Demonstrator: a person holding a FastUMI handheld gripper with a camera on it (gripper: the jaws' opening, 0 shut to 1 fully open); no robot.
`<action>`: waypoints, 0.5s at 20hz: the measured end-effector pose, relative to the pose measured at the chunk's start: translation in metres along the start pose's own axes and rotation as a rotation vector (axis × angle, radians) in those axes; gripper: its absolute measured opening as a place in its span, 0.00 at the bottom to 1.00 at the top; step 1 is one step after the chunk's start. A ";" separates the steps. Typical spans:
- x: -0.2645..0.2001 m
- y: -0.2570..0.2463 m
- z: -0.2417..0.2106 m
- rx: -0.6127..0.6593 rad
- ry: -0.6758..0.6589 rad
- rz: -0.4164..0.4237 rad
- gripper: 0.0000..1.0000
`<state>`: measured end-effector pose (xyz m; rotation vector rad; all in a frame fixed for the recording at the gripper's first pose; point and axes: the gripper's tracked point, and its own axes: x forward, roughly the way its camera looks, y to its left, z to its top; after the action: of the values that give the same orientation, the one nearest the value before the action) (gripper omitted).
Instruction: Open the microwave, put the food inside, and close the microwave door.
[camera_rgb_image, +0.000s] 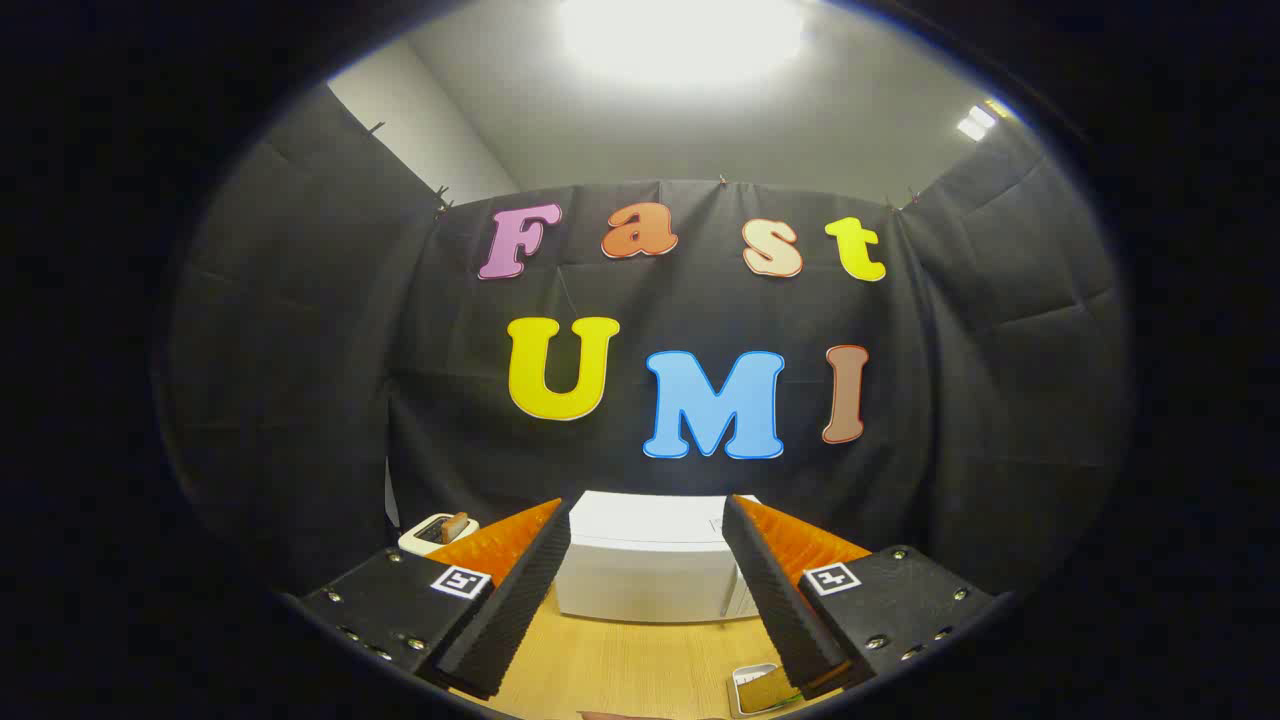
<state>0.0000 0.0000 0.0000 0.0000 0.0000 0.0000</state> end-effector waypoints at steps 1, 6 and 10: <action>0.001 0.001 -0.002 0.000 0.002 0.002 0.98; 0.009 -0.001 -0.012 0.009 0.021 0.009 0.98; 0.014 -0.004 -0.018 0.019 0.035 0.012 0.98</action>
<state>0.0138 -0.0038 -0.0177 0.0193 0.0346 0.0117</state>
